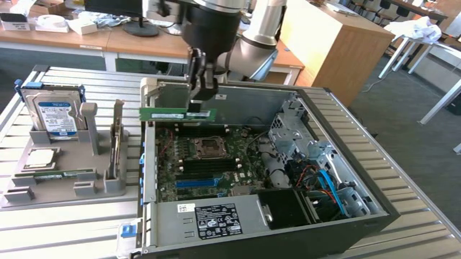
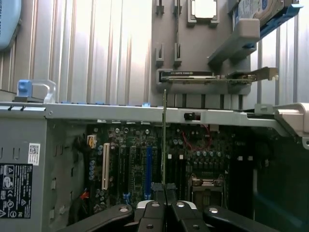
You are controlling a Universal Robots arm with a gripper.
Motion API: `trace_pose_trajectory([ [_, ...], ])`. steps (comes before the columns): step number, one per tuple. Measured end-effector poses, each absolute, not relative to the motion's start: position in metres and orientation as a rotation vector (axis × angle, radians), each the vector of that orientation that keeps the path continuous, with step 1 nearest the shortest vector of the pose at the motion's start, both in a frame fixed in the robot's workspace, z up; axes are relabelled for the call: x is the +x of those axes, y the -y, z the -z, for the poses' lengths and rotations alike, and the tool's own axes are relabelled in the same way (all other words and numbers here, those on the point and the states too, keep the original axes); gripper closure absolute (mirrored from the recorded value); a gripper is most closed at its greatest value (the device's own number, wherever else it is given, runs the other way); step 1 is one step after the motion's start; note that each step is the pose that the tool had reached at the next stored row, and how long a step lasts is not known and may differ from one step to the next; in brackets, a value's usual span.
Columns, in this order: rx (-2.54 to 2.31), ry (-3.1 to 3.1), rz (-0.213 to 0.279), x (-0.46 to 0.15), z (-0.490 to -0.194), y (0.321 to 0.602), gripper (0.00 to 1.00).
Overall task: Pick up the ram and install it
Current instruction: 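Pick up the ram and move it above insertion slot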
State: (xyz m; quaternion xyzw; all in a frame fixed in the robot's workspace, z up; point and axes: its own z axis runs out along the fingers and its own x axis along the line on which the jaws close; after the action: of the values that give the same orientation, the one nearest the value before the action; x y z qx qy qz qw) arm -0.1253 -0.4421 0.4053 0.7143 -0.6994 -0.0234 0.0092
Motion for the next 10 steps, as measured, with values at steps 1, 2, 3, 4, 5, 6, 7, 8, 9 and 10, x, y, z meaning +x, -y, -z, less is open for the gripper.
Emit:
trace_pose_trajectory([
  [1,2.231,2.184,0.073,-0.123,-0.405,0.442,0.89],
  [2,2.231,2.184,0.073,-0.120,-0.405,0.442,0.89],
  [3,2.231,2.184,0.073,-0.117,-0.405,0.442,0.89],
  [4,2.231,2.185,0.073,-0.114,-0.405,0.442,0.89],
  [5,2.231,2.185,0.073,-0.111,-0.405,0.442,0.89],
  [6,2.231,2.185,0.073,-0.108,-0.405,0.442,0.89],
  [7,2.231,2.184,0.073,-0.105,-0.405,0.442,0.89],
  [8,2.231,2.184,0.073,-0.102,-0.405,0.442,0.89],
  [9,2.231,2.184,0.073,-0.098,-0.405,0.442,0.89],
  [10,2.231,2.185,0.073,-0.095,-0.405,0.442,0.89],
])
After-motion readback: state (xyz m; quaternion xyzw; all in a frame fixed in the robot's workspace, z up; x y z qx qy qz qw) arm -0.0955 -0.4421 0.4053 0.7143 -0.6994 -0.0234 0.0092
